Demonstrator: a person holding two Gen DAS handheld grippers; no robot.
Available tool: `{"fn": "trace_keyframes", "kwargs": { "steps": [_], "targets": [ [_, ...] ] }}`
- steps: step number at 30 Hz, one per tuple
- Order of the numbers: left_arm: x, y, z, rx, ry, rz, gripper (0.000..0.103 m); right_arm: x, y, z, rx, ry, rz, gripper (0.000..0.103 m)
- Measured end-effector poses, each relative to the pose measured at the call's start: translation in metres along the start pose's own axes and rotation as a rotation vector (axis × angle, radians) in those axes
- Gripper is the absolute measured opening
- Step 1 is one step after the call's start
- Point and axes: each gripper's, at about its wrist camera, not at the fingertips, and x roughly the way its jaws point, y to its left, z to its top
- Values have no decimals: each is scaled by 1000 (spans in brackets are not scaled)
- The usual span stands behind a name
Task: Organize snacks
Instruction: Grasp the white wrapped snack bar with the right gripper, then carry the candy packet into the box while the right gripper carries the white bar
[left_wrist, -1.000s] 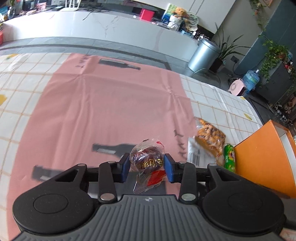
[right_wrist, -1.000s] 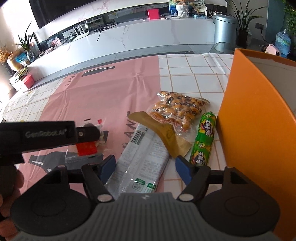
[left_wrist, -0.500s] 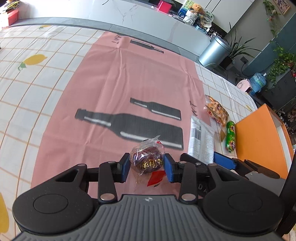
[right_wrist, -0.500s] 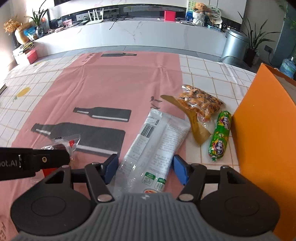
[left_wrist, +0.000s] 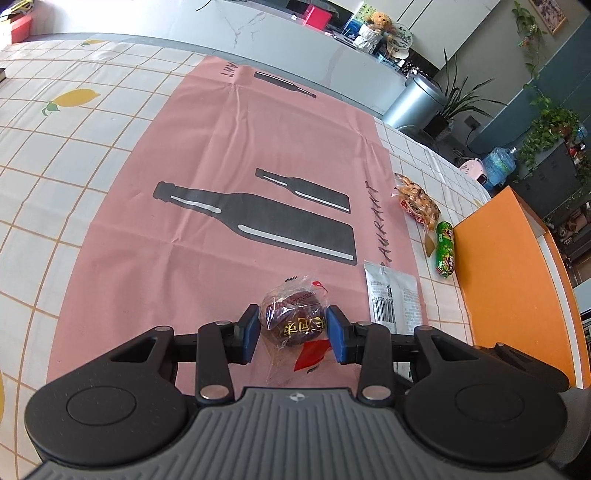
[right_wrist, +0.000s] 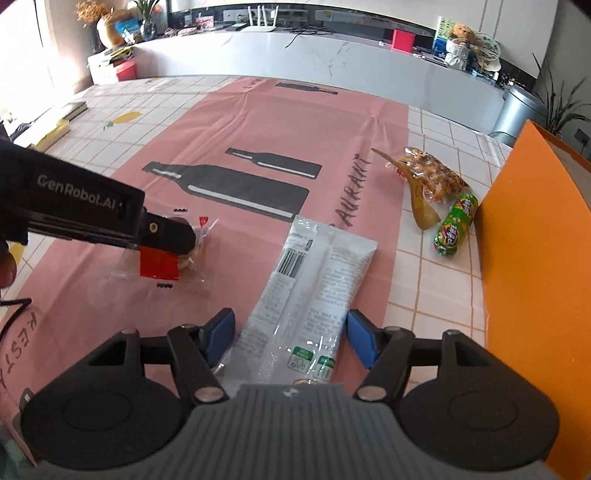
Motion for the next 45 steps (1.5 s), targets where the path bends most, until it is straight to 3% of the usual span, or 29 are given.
{"fn": "trace_keyframes", "kwargs": {
  "steps": [2, 7, 12, 14, 17, 23, 28, 32, 37, 45],
  "targets": [
    [0, -1, -2, 13, -6, 2, 43, -1, -2, 1, 66, -25, -30, 74],
    [-1, 0, -4, 12, -11, -9, 43, 6, -6, 10, 163, -59, -102, 72],
    [-2, 2, -5, 7, -12, -13, 43, 17, -7, 11, 239, -34, -76, 67],
    [-2, 2, -5, 7, -11, -12, 43, 16, -2, 10, 230, -41, -86, 66],
    [-2, 1, -5, 15, -10, -9, 43, 16, 3, 9, 194, -46, -123, 51],
    [-6, -4, -3, 26, -27, -1, 43, 13, -3, 9, 186, -43, -88, 47],
    [-21, -16, 6, 31, -56, -22, 43, -14, -10, 13, 193, -81, -49, 46],
    [-41, -39, 11, 44, -76, -67, 43, -49, -21, 19, 195, -139, -9, 46],
    [-63, -88, 11, 135, -104, -109, 43, -96, -53, 20, 249, -189, 44, 46],
    [-67, -164, -3, 278, -72, -196, 43, -153, -120, -1, 298, -205, 63, 46]
  ]
}}
